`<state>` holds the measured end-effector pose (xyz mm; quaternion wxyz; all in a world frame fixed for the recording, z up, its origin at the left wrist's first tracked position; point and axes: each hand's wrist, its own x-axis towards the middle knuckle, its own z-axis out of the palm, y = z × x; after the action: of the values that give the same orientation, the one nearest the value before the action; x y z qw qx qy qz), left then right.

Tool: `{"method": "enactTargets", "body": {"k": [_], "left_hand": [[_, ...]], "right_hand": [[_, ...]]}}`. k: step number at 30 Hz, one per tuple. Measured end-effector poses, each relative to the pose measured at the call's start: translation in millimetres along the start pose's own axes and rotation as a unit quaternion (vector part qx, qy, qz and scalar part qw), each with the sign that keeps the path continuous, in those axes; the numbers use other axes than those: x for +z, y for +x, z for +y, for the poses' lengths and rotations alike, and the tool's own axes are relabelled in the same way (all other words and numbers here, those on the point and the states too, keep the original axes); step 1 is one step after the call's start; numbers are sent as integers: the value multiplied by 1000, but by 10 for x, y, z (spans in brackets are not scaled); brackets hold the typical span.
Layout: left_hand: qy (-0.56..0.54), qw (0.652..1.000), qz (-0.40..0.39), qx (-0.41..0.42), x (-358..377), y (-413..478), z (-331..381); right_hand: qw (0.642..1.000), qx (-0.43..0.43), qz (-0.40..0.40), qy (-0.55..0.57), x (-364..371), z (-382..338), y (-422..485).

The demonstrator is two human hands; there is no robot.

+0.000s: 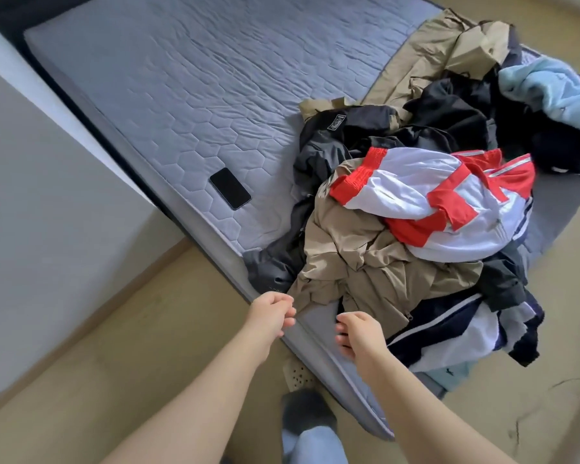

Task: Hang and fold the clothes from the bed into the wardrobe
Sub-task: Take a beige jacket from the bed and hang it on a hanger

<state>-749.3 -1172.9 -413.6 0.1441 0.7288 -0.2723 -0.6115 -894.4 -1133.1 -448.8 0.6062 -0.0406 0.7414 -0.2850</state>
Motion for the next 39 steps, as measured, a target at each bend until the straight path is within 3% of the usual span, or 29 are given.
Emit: {"method": "enactTargets", "body": {"k": [5, 7, 11, 16, 19, 24, 28, 31, 33, 36, 38, 39], "left_hand": [[5, 999, 17, -33, 372, 612, 211], [6, 998, 18, -56, 522, 864, 246], [-13, 997, 21, -76, 731, 1209, 270], [-50, 996, 52, -60, 768, 1488, 155], [-55, 994, 61, -69, 738, 1554, 68], [-66, 990, 68, -101, 724, 1448, 11], [-91, 990, 50, -98, 740, 1236, 144], [-165, 981, 0, -101, 675, 1083, 353], [-220, 969, -55, -96, 532, 959, 535], [-221, 971, -72, -55, 338, 782, 774], [-181, 982, -49, -3, 234, 613, 882], [-165, 986, -28, 24, 169, 515, 915]], "right_hand": [[984, -68, 30, -160, -103, -351, 805], [955, -114, 77, -261, -151, -494, 1118], [856, -179, 160, -458, -300, -719, 1601], [825, -136, 112, -536, -418, -842, 2107], [837, -165, 102, -512, -421, -800, 2268], [939, -216, 109, -246, -511, -796, 2041], [948, -281, -26, -146, -299, -853, 1474], [913, -318, -167, -196, 33, -852, 968], [882, -329, -225, -250, 193, -865, 642], [840, -330, -296, -312, 294, -865, 335], [844, -302, -323, -303, 273, -904, 162], [867, -270, -329, -260, 255, -929, 64]]}}
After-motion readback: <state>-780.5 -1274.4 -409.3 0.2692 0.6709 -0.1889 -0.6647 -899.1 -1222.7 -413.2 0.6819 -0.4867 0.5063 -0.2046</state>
